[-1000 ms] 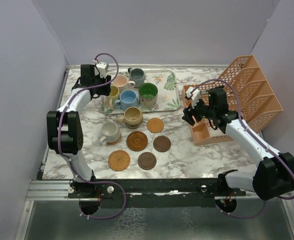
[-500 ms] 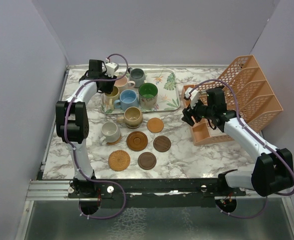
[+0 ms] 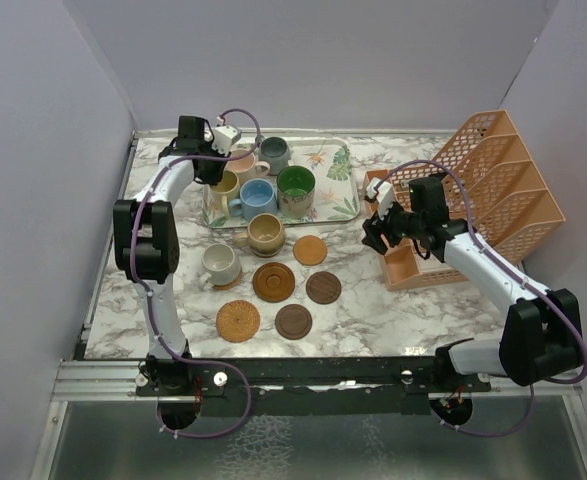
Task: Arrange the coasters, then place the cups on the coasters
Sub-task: Pick up the cup from the tray.
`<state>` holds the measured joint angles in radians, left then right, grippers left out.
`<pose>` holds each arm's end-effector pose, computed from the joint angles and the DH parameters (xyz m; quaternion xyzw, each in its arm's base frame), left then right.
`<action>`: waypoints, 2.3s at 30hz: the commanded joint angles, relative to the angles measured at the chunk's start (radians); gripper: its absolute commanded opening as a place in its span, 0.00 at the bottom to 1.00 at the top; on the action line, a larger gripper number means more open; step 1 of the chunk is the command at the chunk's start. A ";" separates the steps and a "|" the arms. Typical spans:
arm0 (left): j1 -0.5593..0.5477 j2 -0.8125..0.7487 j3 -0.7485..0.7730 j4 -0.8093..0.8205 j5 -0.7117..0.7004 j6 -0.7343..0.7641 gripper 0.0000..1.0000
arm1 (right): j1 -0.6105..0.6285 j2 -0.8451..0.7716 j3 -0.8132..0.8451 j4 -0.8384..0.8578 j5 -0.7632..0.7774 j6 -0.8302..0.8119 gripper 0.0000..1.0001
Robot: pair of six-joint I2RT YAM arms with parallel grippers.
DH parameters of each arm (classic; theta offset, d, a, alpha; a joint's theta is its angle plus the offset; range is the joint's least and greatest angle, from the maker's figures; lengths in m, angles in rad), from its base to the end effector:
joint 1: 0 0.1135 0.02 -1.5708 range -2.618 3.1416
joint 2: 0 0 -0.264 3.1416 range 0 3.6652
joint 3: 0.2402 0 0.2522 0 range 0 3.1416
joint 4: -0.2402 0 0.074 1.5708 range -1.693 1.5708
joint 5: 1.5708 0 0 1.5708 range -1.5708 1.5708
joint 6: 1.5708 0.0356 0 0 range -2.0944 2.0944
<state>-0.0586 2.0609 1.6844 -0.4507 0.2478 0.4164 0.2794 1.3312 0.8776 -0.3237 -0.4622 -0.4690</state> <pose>0.4663 -0.0361 0.2323 0.2612 0.8880 -0.0492 0.3752 0.2641 0.0923 0.2423 -0.4105 0.8033 0.1747 0.3945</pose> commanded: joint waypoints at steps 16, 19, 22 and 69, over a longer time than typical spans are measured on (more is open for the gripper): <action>0.000 -0.444 -0.079 -0.074 -0.043 -0.006 0.00 | -0.005 -0.020 0.037 -0.021 -0.063 0.017 0.62; -0.005 -0.533 -0.123 -0.086 -0.034 -0.048 0.00 | -0.005 -0.017 0.040 -0.021 -0.075 0.027 0.62; -0.019 -0.626 -0.191 -0.091 -0.027 -0.094 0.00 | -0.005 -0.016 0.040 -0.020 -0.084 0.035 0.62; -0.305 -0.839 -0.543 -0.042 0.099 -0.466 0.00 | 0.402 0.078 0.136 0.286 -0.156 0.295 0.61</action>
<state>-0.3340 1.1995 1.0790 -0.5896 0.3946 0.0166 0.6792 1.4082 1.0252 -0.1028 -0.7246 -0.2337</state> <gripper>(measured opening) 0.128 0.606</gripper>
